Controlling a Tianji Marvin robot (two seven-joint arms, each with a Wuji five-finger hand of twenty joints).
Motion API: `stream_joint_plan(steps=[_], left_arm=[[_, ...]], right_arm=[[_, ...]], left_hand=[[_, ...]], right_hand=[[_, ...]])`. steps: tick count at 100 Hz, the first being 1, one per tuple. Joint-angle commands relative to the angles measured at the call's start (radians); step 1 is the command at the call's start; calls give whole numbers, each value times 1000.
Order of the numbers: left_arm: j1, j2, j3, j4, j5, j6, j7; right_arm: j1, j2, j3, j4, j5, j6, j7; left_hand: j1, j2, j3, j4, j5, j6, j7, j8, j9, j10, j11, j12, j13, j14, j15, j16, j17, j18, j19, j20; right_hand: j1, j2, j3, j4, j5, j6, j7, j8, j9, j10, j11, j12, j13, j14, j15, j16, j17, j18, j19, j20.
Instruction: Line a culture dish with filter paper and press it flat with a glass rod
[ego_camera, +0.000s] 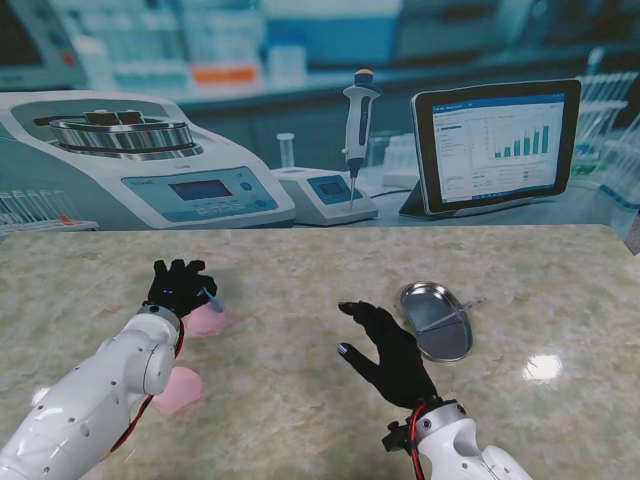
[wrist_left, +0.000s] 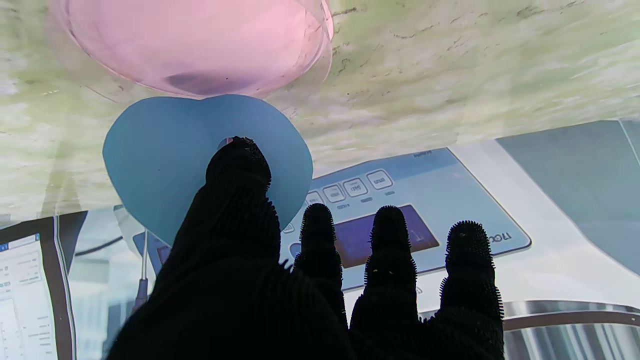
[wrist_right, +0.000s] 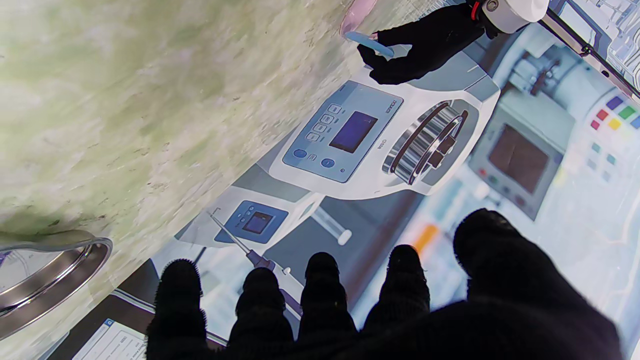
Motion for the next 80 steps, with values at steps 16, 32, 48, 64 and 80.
stream_joint_plan(steps=[16,32,48,64,80], left_arm=[[18,10,-17,-31,24,-2,-45],[30,21,-35,-60,65,-8,-106],[41,29,-51,-91,100,-8,-170],[50,34,-62,-114,125,-8,-215],[56,40,-77,-137,154,-16,-271]], right_arm=[[-6,-5,-3,-6,3,3,2],[-4,-4,-6,-5,3,3,3],[-2,-4,-8,-5,3,4,4],[-2,-5,-9,-4,3,4,2],[-2,-5,-9,-4,3,4,1]], left_hand=[[-219,-84,299,-30,-54,16,-125,22,-29,-29,-69,-34,-38,-13,-36,-9,-24,-10,-9,-16],[-530,-199,712,-39,-140,69,-211,-3,-47,-22,-173,-56,-64,-26,-68,-21,-34,-16,-35,-17],[-549,-217,732,-48,-197,85,-252,-25,-68,-22,-233,-55,-73,-31,-106,-28,-39,-24,-65,-19],[-559,-244,745,-52,-235,90,-280,-40,-87,-23,-275,-45,-80,-36,-138,-28,-44,-28,-93,-20],[-583,-277,780,-62,-274,106,-309,-58,-105,-22,-321,-32,-87,-39,-176,-27,-48,-36,-127,-17]], right_hand=[[1,27,-15,16,-22,-3,-2,15,-11,-25,0,-7,-2,-31,14,-4,-8,-20,2,-2],[1,28,-15,15,-22,-2,-2,15,-12,-24,0,-7,-2,-30,15,-4,-8,-20,1,-1],[2,27,-16,15,-21,-3,-3,14,-11,-24,1,-6,-2,-31,14,-4,-8,-20,1,-1],[2,27,-16,15,-21,-3,-3,15,-11,-25,1,-6,-3,-32,14,-4,-8,-20,1,-1],[3,28,-15,15,-21,-2,-4,15,-11,-25,0,-7,-2,-31,15,-4,-7,-20,1,0]])
